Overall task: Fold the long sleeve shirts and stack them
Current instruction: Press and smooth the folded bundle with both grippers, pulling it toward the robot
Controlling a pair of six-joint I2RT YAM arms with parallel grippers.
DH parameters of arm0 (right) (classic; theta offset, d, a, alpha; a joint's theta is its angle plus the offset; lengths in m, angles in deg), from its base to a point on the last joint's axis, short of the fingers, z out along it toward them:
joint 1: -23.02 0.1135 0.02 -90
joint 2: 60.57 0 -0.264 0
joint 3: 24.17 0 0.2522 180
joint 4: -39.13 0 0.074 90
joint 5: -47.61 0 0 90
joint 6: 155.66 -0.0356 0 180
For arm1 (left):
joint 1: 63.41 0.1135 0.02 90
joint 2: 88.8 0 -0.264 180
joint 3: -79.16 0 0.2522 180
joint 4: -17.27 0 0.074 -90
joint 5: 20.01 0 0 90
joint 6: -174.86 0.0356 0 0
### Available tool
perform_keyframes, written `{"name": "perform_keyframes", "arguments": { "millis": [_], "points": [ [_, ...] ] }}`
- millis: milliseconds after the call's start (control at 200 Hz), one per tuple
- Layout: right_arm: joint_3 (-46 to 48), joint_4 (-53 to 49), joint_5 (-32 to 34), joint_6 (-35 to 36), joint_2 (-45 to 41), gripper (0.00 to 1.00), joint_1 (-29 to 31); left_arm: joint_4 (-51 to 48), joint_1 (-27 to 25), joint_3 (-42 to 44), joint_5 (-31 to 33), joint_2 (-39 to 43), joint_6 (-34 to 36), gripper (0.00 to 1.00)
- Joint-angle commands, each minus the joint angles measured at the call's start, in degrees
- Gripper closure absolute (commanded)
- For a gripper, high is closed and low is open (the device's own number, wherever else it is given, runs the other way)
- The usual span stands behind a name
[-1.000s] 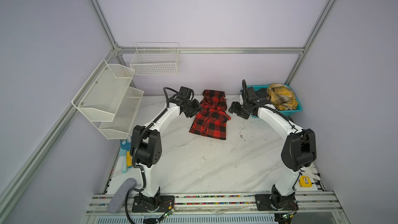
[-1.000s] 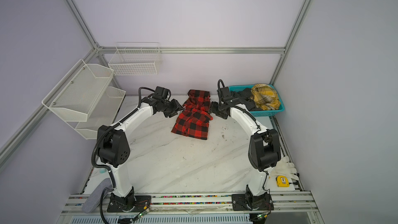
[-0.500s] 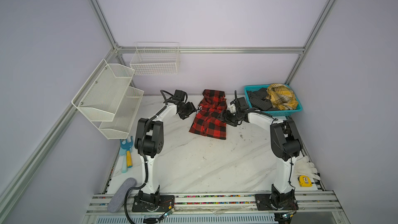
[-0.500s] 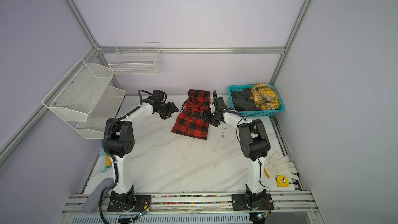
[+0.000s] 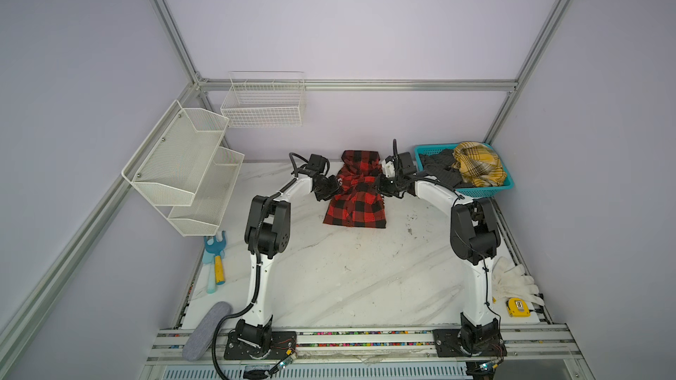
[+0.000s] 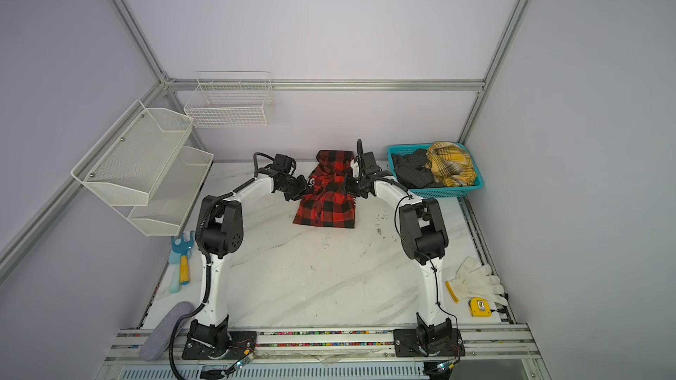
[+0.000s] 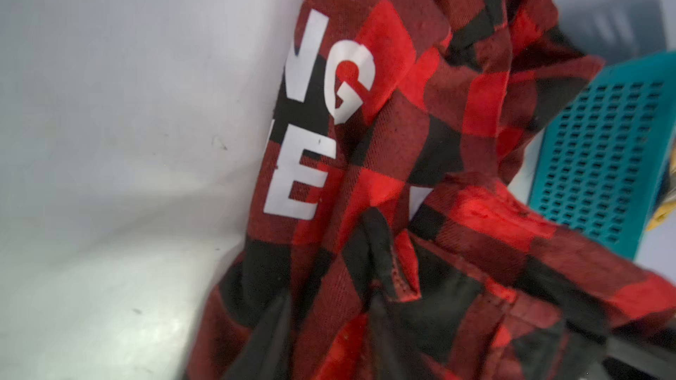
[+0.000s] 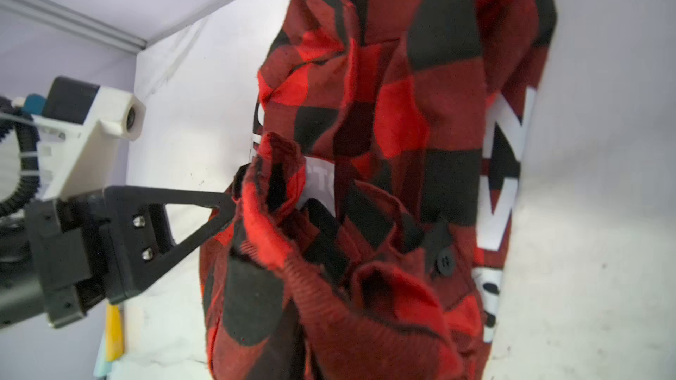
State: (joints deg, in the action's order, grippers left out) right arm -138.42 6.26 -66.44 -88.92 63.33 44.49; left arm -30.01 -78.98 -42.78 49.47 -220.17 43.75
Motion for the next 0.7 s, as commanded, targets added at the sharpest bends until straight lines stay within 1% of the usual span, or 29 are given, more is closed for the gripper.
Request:
{"name": "perform_keyframes", "arguments": {
  "millis": [0,20,55,100,165,195,225,260,310,345,380,420,490,535,580,635,695],
  "points": [
    [-3.13,-5.31,4.97,3.31,1.56,0.79,0.93,2.32,0.37,-3.62,2.88,2.83,-0.54,0.96],
    [-3.41,-5.60,5.63,3.20,1.51,0.80,0.89,2.77,0.37,-2.52,3.68,3.52,-0.68,1.00],
    [-3.75,-6.16,6.72,3.08,1.61,0.79,0.89,4.28,0.37,-0.29,4.94,5.34,-0.97,1.00],
    [-4.74,-7.54,9.02,2.21,2.43,0.76,0.94,6.21,0.39,2.92,6.74,7.29,-1.41,1.00],
    [-7.53,-11.96,13.57,1.30,5.20,0.62,0.93,8.57,0.37,7.19,9.29,9.39,-2.44,1.00],
    [-8.60,-13.57,15.23,1.21,6.38,0.55,0.89,9.13,0.45,8.12,9.16,9.50,-2.72,1.00],
    [-9.38,-15.01,16.94,1.20,7.21,0.46,0.90,9.07,0.46,8.19,8.24,8.90,-2.84,1.00],
    [-9.90,-16.22,18.92,0.82,7.89,0.39,0.94,8.44,0.45,7.45,6.45,7.94,-3.06,0.91],
    [-10.58,-17.85,22.23,0.29,7.96,0.34,0.86,7.69,0.43,6.81,5.07,7.09,-3.49,0.70],
    [-10.68,-18.76,24.56,-0.22,7.34,0.30,0.84,7.81,0.37,6.97,4.92,7.37,-3.75,0.59],
    [-10.43,-19.19,26.59,-0.54,6.35,0.28,0.84,8.02,0.26,7.20,5.32,8.20,-3.64,0.51],
    [-10.26,-19.64,28.09,-0.79,4.92,0.25,0.72,8.04,0.28,7.22,5.93,9.42,-3.37,0.46],
    [-10.98,-21.34,29.72,0.24,2.34,0.18,0.74,6.95,0.28,7.10,7.39,12.06,-2.53,0.40],
    [-10.67,-21.04,29.19,1.35,0.10,0.13,0.98,5.93,0.14,7.17,8.38,13.95,-2.20,0.38],
    [-9.72,-20.58,28.29,1.57,-2.01,0.09,1.24,5.09,-0.33,7.54,9.10,15.75,-1.82,0.38],
    [-8.01,-19.56,26.43,2.37,-4.61,0.08,1.58,4.16,-1.49,8.37,9.43,17.41,-1.44,0.39],
    [-4.77,-17.50,23.09,2.60,-7.48,0.07,1.64,4.06,-3.49,9.84,8.21,18.47,-1.65,0.42]
  ]
}}
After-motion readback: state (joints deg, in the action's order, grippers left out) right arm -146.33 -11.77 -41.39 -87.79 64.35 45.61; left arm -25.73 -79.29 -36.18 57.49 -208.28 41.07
